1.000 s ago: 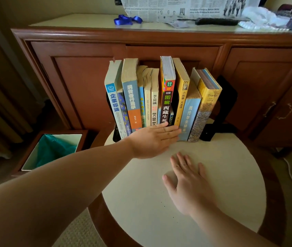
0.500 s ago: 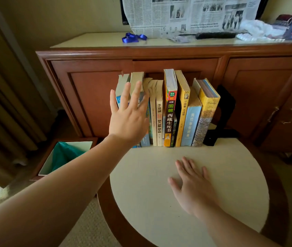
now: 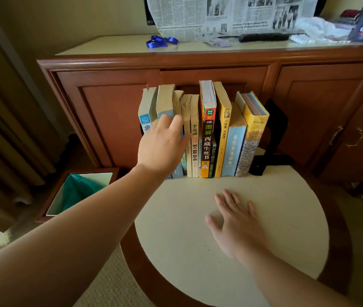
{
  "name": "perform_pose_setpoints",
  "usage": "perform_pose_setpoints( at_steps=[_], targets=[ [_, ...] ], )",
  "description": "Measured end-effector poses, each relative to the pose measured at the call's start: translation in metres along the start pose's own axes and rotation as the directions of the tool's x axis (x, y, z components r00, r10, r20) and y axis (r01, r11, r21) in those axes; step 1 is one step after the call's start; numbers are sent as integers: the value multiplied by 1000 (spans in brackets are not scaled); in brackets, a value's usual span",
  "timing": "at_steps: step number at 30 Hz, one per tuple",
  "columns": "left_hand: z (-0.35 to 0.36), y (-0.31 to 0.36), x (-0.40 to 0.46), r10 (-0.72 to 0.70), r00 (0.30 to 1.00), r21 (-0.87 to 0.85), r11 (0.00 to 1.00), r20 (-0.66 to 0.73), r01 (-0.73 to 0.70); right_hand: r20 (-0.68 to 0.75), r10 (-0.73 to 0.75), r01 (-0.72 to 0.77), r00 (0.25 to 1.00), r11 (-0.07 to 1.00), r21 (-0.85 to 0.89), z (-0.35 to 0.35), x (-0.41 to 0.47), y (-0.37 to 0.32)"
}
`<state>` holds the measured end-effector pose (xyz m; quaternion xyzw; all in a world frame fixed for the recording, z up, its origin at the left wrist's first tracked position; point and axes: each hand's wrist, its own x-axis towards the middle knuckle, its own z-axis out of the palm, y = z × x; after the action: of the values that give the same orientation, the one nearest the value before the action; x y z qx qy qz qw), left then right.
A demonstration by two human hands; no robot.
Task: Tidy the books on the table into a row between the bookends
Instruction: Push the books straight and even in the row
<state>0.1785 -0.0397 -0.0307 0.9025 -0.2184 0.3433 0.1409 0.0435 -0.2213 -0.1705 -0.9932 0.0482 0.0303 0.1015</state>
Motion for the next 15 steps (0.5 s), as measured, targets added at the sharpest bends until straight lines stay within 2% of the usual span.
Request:
perform_pose_setpoints(
  at_steps=[3,8,15],
  targets=[
    [-2,5,8,-84,995,-37,996,61,86,-10,2,-2,1000,1000,8,0,0,0],
    [-12,8,17,-113,985,-139,982,131,131,-9,2,-2,1000,1000,11,0,0,0],
    [-12,8,29,-153,981,-174,970,117,172,-20,-3,3,1000,1000,11,1,0,1]
  ],
)
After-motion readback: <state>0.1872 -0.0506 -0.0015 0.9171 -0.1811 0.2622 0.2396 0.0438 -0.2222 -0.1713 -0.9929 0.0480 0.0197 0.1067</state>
